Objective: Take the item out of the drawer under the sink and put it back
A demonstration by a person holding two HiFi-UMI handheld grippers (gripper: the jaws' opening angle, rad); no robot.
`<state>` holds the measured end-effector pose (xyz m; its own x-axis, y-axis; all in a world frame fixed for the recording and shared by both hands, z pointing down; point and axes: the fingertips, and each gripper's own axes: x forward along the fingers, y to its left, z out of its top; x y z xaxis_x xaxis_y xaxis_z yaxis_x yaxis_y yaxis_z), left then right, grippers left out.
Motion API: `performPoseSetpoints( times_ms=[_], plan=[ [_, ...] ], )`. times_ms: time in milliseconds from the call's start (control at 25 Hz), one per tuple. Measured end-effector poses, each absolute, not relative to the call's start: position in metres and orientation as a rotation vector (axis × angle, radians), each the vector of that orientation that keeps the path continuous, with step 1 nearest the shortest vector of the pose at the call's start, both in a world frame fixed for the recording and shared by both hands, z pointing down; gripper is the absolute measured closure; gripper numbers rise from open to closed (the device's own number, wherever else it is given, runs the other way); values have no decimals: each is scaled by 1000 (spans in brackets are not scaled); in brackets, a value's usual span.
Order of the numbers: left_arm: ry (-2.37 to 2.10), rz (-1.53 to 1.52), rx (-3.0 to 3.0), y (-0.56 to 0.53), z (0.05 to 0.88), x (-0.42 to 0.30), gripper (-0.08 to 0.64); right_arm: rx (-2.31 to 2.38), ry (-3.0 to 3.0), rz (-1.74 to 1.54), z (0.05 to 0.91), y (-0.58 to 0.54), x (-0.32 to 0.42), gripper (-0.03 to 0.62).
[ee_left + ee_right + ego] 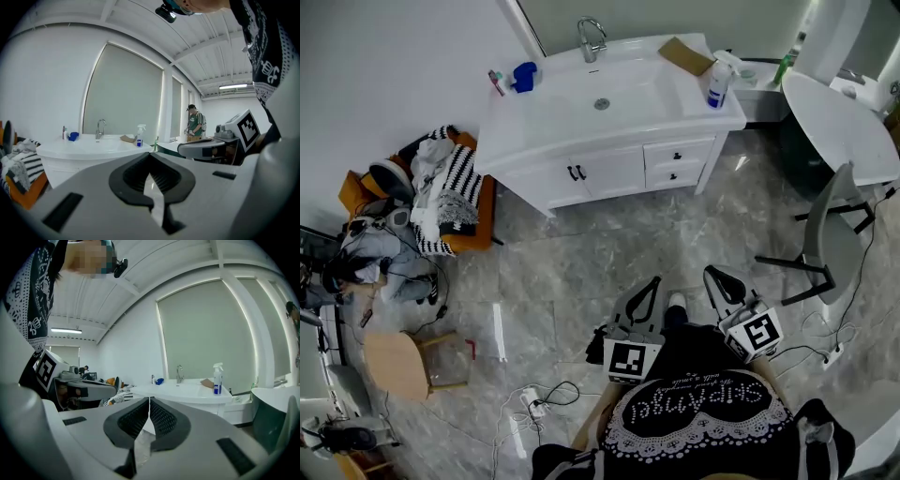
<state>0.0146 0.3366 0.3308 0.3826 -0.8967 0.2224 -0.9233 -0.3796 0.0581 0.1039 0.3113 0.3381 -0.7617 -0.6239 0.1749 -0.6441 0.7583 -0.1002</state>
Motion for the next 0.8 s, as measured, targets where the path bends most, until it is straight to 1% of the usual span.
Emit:
performPoseSetpoints(
  times_ms=[80,200,360,480,800],
  plan=[
    [-1667,255,2463,327,329,20,557,974,-2835,201,336,302,106,572],
    [-1727,177,2419,313,328,27,555,929,-2853,201,334,289,111,572],
    [-1732,247,2402,306,333,39,557,914,-2868,255,344,275,125,572],
    [-1744,200,2384,301,333,43,555,918,-2876,257,344,267,132,572],
    [-1648,240,2455,292,338,67,555,973,-2837,306,353,263,148,572]
  ],
)
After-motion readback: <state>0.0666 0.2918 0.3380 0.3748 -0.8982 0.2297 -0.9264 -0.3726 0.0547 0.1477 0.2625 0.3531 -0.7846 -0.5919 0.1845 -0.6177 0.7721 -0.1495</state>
